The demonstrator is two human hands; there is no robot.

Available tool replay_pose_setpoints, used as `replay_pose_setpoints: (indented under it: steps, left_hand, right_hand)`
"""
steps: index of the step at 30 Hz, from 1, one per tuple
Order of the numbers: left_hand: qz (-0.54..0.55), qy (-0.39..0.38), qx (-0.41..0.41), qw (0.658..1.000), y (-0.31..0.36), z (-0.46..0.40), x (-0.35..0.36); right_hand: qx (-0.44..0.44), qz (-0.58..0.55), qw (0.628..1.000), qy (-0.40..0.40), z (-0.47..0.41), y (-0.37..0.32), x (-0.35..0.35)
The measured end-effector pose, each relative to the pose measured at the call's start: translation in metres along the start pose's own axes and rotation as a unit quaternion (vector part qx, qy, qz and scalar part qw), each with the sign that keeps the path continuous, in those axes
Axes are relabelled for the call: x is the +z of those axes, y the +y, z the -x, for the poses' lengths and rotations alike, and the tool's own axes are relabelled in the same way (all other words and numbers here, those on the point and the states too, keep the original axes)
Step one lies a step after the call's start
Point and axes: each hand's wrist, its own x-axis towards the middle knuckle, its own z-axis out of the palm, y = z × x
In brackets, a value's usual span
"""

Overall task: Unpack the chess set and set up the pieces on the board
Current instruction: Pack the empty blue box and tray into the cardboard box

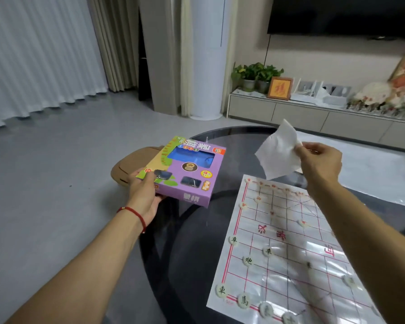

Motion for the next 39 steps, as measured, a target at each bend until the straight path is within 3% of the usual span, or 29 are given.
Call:
replay_pose_setpoints:
  steps: [5, 9, 14, 19, 22, 24, 26, 27, 30, 33, 39]
  left_hand:
    - [-0.108, -0.014, 0.028, 0.994, -0.006, -0.004, 0.0]
    - [-0.229, 0.011, 0.115, 0.967, -0.008, -0.003, 0.0]
    - [-0.415, 0.039, 0.162, 0.894, -0.012, -0.011, -0.002]
    - [-0.499, 0.042, 0.179, 0.847, -0.021, -0.021, -0.004]
    - [-0.511, -0.017, 0.202, 0.836, -0.014, -0.011, -0.008]
    - [-0.564, -0.112, 0.288, 0.766, -0.008, -0.001, -0.014]
    - [-0.615, -0.195, 0.321, 0.693, -0.007, 0.003, -0.017]
    - [-0.628, -0.213, 0.302, 0.684, -0.007, 0.003, -0.017]
    - [-0.631, -0.213, 0.22, 0.712, -0.009, 0.003, -0.017]
    - [-0.626, -0.194, 0.216, 0.724, -0.01, 0.004, -0.017]
    - [-0.606, -0.187, 0.267, 0.726, -0.008, -0.002, -0.018]
  right_hand:
    - [-0.028, 0.029, 0.999, 0.007, -0.009, 0.007, -0.041]
    - [-0.031, 0.031, 0.999, 0.013, -0.01, 0.004, -0.06]
    - [-0.061, 0.052, 0.997, 0.008, -0.007, -0.002, -0.078]
    - [-0.085, 0.077, 0.993, 0.008, -0.007, 0.004, -0.091]
    - [-0.096, 0.088, 0.991, 0.011, -0.004, 0.006, -0.094]
    - [-0.153, 0.126, 0.98, 0.0, 0.003, 0.004, -0.09]
    - [-0.243, 0.181, 0.953, -0.023, 0.015, 0.004, -0.075]
    - [-0.29, 0.224, 0.929, -0.044, 0.024, 0.003, -0.063]
    - [-0.456, 0.38, 0.793, -0.138, 0.064, 0.003, -0.016]
    - [-0.557, 0.452, 0.655, -0.239, 0.099, 0.003, 0.029]
    - [-0.515, 0.571, 0.579, -0.273, 0.112, 0.007, 0.061]
